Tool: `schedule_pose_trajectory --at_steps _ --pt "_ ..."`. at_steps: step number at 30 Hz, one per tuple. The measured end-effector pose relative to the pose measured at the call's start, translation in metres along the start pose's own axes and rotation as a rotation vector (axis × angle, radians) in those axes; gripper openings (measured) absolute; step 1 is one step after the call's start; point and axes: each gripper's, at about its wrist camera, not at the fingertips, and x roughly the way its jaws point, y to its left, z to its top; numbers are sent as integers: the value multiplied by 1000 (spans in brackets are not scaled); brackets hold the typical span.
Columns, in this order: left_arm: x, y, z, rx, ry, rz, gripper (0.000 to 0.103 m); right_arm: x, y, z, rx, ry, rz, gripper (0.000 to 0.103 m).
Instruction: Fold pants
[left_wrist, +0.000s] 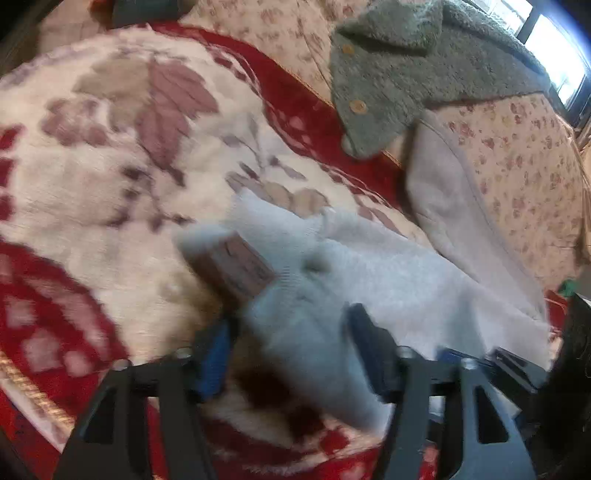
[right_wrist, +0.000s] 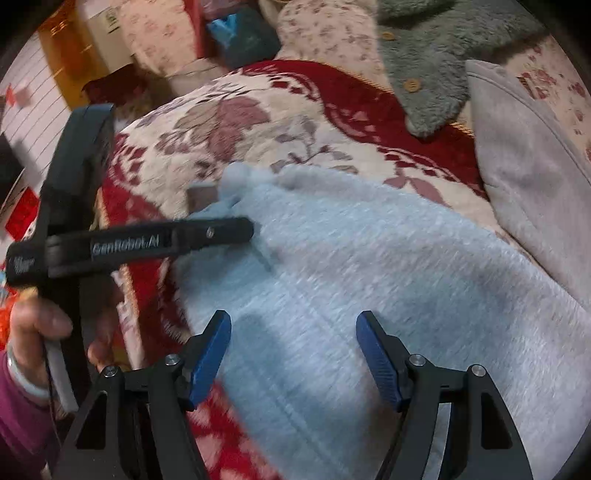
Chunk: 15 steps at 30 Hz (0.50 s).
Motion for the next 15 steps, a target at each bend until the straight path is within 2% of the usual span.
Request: schedule_pose_trajectory --at_steps 2,3,6,7,10,15 --pt "-14 3 0 -8 -58 53 83 -6 -2 -5 -2 -2 13 76" --pt "-24 5 0 -29 -78 46 83 -9 -4 -7 5 -1 20 76" --pt "-44 1 0 -63 -101 3 86 -26 -10 -15 38 -6 44 76" --pt "-50 -6 0 -59 -114 -4 90 -35 -12 -18 49 -16 46 76" --pt "-57 -30 -1 -31 -126 -36 91 -69 -25 -30 82 -62 31 76" --pt "-56 -90 -11 40 -95 -150 91 -128 -61 -57 140 -126 -49 79"
